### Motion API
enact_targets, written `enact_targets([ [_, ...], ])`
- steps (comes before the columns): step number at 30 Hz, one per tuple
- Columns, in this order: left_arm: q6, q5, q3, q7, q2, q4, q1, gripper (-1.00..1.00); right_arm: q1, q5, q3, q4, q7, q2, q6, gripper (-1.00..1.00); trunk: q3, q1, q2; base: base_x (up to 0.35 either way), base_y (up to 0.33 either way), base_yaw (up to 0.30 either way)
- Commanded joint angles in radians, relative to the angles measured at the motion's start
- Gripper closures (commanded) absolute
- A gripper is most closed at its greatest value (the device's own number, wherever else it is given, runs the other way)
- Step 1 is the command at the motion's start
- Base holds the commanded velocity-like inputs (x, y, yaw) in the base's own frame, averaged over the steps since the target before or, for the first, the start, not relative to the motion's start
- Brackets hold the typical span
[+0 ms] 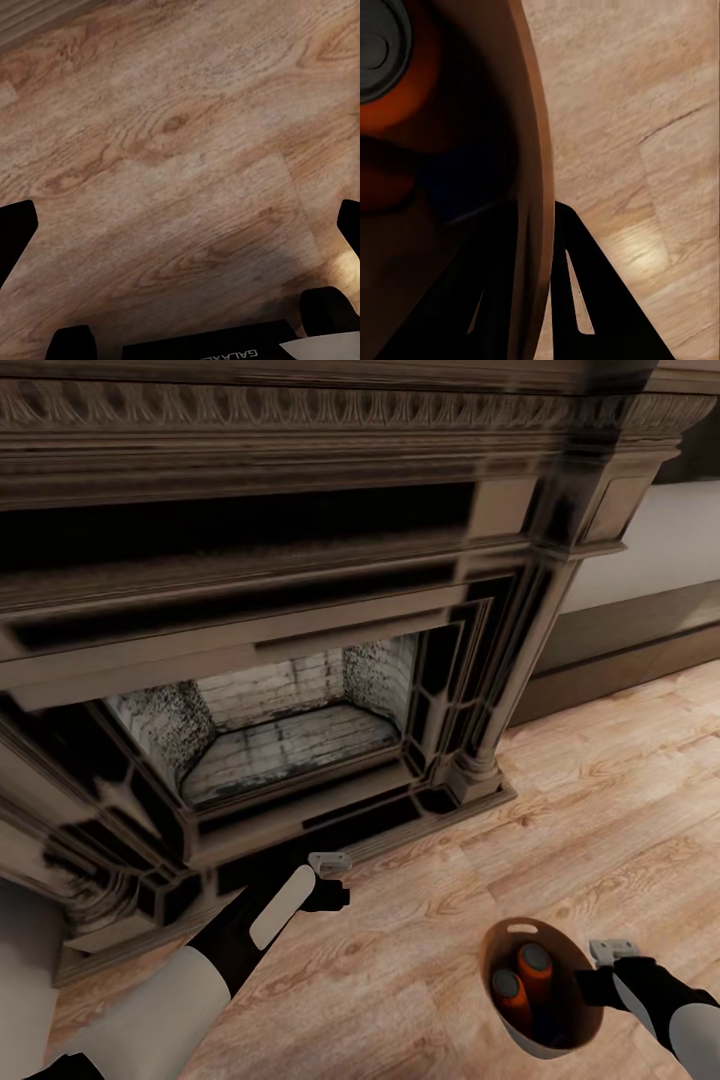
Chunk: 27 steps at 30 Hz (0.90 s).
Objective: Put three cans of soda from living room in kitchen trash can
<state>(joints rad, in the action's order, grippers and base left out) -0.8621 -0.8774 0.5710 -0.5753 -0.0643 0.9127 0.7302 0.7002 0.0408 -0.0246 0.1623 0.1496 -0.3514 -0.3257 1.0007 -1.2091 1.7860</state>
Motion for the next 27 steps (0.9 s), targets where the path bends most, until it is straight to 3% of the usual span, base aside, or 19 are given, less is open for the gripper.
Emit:
enact_targets([
  [1,0.000,0.000,0.000,0.000,0.000,0.000,0.000,-1.00,0.000,-0.004,0.004,0.000,0.006,0.000,0.007,1.00,0.000,0.000,0.000,0.000,0.000,0.000],
  [16,0.000,0.000,0.001,0.000,0.000,0.000,0.000,-1.00,-0.004,-0.004,0.003,-0.009,-0.015,0.004,0.085,1.00,0.000,0.000,0.000,0.000,0.000,0.000],
  [27,0.000,0.000,0.001,0.000,-0.001,0.000,0.000,-1.00,-0.004,-0.004,0.002,-0.031,-0.017,0.003,0.092,1.00,0.034,-0.042,0.077,0.000,0.000,0.000],
])
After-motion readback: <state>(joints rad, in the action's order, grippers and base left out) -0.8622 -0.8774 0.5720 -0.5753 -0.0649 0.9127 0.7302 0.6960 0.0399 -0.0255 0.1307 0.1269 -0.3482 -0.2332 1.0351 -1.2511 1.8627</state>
